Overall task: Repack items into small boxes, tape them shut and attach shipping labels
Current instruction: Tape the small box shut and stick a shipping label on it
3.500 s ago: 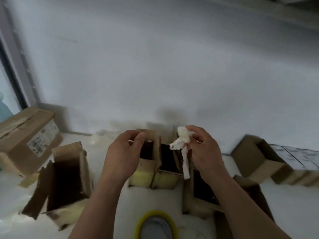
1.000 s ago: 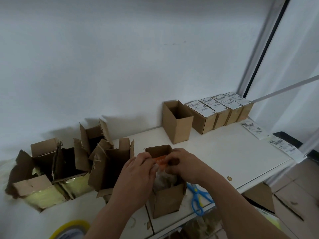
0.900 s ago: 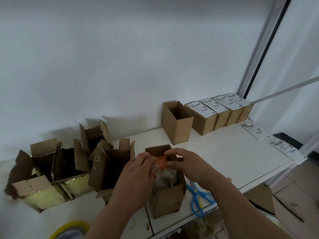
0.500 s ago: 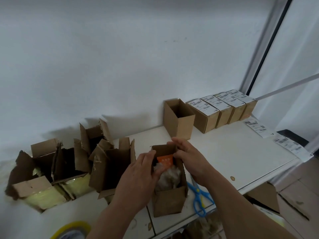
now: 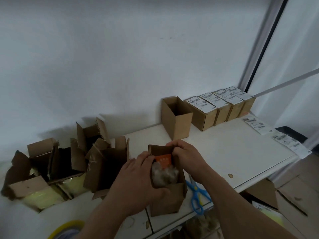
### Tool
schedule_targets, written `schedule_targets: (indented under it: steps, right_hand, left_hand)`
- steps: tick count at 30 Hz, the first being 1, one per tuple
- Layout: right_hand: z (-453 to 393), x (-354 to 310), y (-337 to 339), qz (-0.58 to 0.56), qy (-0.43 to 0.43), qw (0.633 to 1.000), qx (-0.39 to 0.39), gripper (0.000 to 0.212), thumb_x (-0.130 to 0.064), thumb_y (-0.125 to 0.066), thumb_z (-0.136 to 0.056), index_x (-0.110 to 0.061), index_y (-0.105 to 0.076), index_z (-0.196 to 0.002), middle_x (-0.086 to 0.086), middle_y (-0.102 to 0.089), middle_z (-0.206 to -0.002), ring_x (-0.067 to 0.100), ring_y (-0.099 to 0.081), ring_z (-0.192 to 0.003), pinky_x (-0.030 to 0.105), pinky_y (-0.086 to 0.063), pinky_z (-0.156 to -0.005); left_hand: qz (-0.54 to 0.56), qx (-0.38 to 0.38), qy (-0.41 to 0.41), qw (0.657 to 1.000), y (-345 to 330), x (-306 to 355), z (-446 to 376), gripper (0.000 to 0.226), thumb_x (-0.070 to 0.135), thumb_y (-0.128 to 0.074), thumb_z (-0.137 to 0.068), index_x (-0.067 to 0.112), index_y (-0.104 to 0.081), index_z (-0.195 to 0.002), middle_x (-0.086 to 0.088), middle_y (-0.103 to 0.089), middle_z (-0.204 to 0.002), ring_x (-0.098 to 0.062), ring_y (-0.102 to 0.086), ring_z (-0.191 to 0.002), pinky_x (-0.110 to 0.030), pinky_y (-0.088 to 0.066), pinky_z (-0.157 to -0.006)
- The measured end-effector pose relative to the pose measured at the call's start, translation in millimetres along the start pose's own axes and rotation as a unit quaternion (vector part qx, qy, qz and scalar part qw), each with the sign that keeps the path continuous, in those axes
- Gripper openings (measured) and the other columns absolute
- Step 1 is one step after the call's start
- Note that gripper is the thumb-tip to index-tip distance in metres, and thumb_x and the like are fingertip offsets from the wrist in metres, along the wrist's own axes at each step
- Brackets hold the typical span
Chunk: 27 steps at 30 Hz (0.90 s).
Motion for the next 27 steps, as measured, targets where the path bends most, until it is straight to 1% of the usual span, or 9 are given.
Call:
schedule_targets:
  steps: [5, 8, 11, 13, 15, 19, 22, 25, 27]
  right_hand:
    - [-2.9, 0.6, -5.9, 0.017, 0.021, 1.000, -0.009, 0.024, -0.011, -0.042, -0.094, -0.021, -0.063, -0.096, -0.012, -0.062, -0.113, 0.009, -0.056, -0.104, 0.029, -0.050, -0.090]
    - [-2.2, 1.7, -4.9, 0.010, 0.033, 0.999, -0.015, 0.023, -0.010, -0.042, -0.093, -0.021, -0.062, -0.087, -0.013, -0.063, -0.114, 0.010, -0.055, -0.108, 0.033, -0.050, -0.094]
    - [0.9, 4.7, -4.3, -0.023, 0.038, 0.999, -0.030, 0.024, -0.011, -0.043, -0.092, -0.023, -0.064, -0.091, -0.010, -0.064, -0.113, 0.011, -0.056, -0.109, 0.034, -0.050, -0.096]
    - [3.6, 5.6, -7.4, -0.035, 0.043, 0.997, -0.050, 0.026, -0.018, -0.044, -0.090, -0.030, -0.066, -0.098, -0.006, -0.064, -0.109, 0.012, -0.057, -0.106, 0.031, -0.050, -0.093]
    - [5.0, 6.7, -9.2, -0.063, 0.043, 0.996, -0.054, 0.027, -0.022, -0.044, -0.088, -0.029, -0.068, -0.100, -0.003, -0.066, -0.106, 0.012, -0.059, -0.102, 0.024, -0.050, -0.087]
    - [0.8, 10.8, -3.8, -0.104, 0.032, 0.994, -0.018, 0.034, -0.005, -0.040, -0.094, -0.015, -0.072, -0.101, 0.000, -0.068, -0.108, 0.014, -0.060, -0.105, 0.019, -0.050, -0.082]
    - [-0.9, 10.5, -4.8, -0.109, 0.039, 0.993, -0.021, 0.035, -0.002, -0.038, -0.094, -0.011, -0.072, -0.100, -0.001, -0.067, -0.114, 0.013, -0.060, -0.107, 0.015, -0.051, -0.077]
    - [-0.5, 8.3, -9.8, -0.110, 0.042, 0.993, -0.026, 0.029, -0.014, -0.043, -0.090, -0.012, -0.072, -0.088, -0.001, -0.066, -0.116, 0.014, -0.058, -0.109, 0.012, -0.050, -0.072]
    - [-0.2, 7.5, -12.7, -0.093, 0.043, 0.995, -0.020, 0.028, -0.029, -0.043, -0.079, -0.019, -0.069, -0.071, -0.006, -0.067, -0.116, 0.011, -0.057, -0.112, 0.017, -0.048, -0.081]
  left_hand:
    - [-0.026, 0.013, 0.001, 1.000, -2.9, 4.8, 3.3, 0.088, 0.060, -0.050, -0.091, 0.027, 0.000, -0.156, 0.007, 0.001, -0.164, -0.011, -0.006, -0.149, -0.032, 0.000, -0.123]
    - [-0.005, -0.007, -0.002, 1.000, -5.6, 4.8, 2.4, 0.092, 0.065, -0.052, -0.088, 0.030, 0.001, -0.155, 0.010, 0.002, -0.164, -0.011, -0.004, -0.149, -0.029, 0.003, -0.120]
    - [0.017, -0.020, 0.003, 1.000, -7.8, 5.0, 1.3, 0.097, 0.068, -0.055, -0.085, 0.031, 0.001, -0.155, 0.012, 0.002, -0.163, -0.012, -0.003, -0.149, -0.030, 0.000, -0.120]
    - [0.020, -0.021, 0.008, 1.000, -7.4, 5.2, 0.7, 0.101, 0.071, -0.056, -0.082, 0.031, 0.003, -0.155, 0.012, 0.004, -0.163, -0.012, -0.002, -0.149, -0.030, 0.000, -0.120]
    - [0.013, -0.023, 0.010, 1.000, -5.2, 6.9, 1.4, 0.105, 0.073, -0.056, -0.080, 0.032, 0.005, -0.155, 0.012, 0.006, -0.163, -0.013, -0.001, -0.149, -0.030, 0.001, -0.120]
    - [-0.028, -0.007, 0.019, 0.999, 2.3, 4.0, 4.3, 0.107, 0.080, -0.050, -0.078, 0.030, 0.004, -0.155, 0.009, 0.007, -0.164, -0.014, -0.001, -0.150, -0.032, 0.003, -0.119]
    - [-0.052, 0.000, 0.041, 0.998, 4.9, -4.1, 4.6, 0.111, 0.085, -0.046, -0.074, 0.028, 0.003, -0.156, 0.005, 0.001, -0.165, -0.016, -0.005, -0.150, -0.036, 0.000, -0.121]
    - [-0.056, -0.008, 0.049, 0.997, 3.8, -4.1, 6.0, 0.118, 0.091, -0.042, -0.068, 0.026, 0.002, -0.156, 0.004, -0.005, -0.164, -0.016, -0.008, -0.150, -0.037, -0.001, -0.122]
    - [-0.052, -0.014, 0.056, 0.997, 1.8, -2.7, 6.1, 0.122, 0.093, -0.041, -0.066, 0.023, 0.002, -0.156, 0.003, -0.005, -0.164, -0.015, -0.008, -0.150, -0.036, 0.001, -0.123]
Point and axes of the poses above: each hand's wrist, its own z-axis away from the middle knuckle, its own y-axis out of the back of the hand, x = y × z, the point moved 5 cm from there along -z, towards the middle knuckle
